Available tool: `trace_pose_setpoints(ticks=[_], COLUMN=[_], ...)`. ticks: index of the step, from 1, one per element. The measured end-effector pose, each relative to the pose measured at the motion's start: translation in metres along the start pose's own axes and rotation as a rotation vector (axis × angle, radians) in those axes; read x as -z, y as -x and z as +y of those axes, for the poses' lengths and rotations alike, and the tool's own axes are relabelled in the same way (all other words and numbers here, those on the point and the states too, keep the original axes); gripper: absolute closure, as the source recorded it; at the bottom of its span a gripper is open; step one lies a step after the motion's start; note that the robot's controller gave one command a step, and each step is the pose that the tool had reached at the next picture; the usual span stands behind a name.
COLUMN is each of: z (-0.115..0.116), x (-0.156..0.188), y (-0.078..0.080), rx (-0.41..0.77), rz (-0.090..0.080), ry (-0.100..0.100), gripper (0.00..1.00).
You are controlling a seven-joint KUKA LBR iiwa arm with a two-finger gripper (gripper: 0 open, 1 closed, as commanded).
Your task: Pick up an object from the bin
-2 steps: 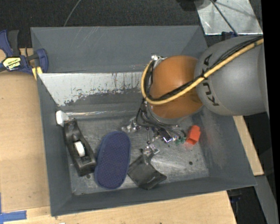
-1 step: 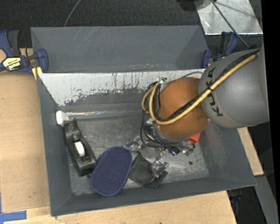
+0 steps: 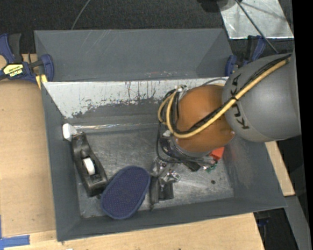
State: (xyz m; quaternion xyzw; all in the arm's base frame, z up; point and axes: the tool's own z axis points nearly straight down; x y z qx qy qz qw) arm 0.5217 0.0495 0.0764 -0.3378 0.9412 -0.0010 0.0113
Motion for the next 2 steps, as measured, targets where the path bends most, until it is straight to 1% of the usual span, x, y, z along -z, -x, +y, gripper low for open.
trace_pose_setpoints(ticks=[1,2], z=[-0.012,-0.016], x=[0.123,0.317], y=[0.003,-0.005], rx=[0.145,0.174], rz=[0.010,0.009], ry=[0.003,0.002], gripper=[1.00,1.00])
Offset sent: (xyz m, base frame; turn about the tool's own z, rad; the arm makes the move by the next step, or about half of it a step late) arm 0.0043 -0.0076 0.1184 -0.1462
